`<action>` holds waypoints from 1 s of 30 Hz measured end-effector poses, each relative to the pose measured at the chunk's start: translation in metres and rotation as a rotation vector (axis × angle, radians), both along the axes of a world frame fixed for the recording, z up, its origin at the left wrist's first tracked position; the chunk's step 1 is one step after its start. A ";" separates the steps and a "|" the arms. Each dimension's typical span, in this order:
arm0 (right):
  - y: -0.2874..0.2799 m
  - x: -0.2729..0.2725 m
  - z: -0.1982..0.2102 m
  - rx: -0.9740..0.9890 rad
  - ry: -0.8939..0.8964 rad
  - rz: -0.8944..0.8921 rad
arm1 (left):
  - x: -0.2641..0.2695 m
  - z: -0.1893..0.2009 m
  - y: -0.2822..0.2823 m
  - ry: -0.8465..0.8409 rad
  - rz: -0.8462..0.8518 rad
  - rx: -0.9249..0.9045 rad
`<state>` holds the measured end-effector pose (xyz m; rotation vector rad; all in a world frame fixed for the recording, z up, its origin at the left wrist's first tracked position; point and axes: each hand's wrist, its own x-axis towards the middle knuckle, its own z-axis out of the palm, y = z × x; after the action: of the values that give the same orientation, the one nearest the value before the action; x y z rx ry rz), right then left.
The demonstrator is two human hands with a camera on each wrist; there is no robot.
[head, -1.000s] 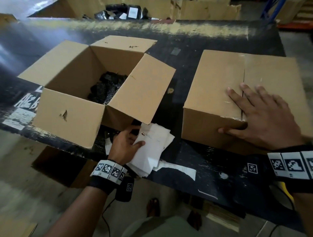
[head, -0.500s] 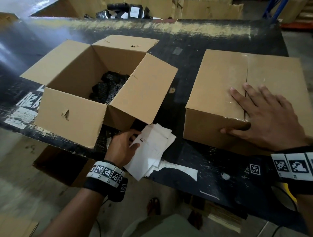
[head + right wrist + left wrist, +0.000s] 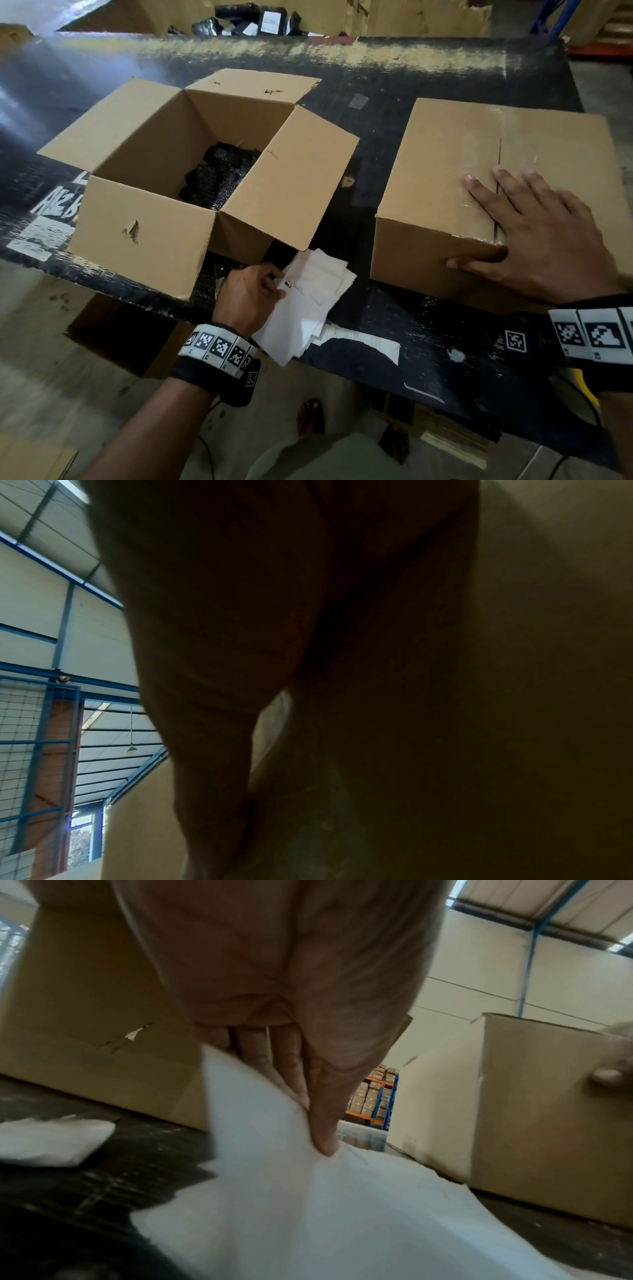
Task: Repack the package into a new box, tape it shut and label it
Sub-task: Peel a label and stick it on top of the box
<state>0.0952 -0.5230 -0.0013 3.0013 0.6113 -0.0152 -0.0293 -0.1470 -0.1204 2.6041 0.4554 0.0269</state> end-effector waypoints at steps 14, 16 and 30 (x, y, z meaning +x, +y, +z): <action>0.001 -0.001 0.001 0.006 0.001 -0.004 | 0.005 0.003 0.000 0.258 -0.116 -0.298; 0.000 -0.001 0.001 0.003 0.001 -0.004 | 0.006 0.004 0.003 0.279 -0.135 -0.338; 0.003 -0.003 0.004 0.007 0.012 -0.025 | -0.005 0.017 0.013 0.415 -0.234 -0.764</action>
<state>0.0918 -0.5199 0.0027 3.0174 0.5759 -0.0328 -0.0343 -0.1341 -0.1033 1.8752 0.2262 -0.6467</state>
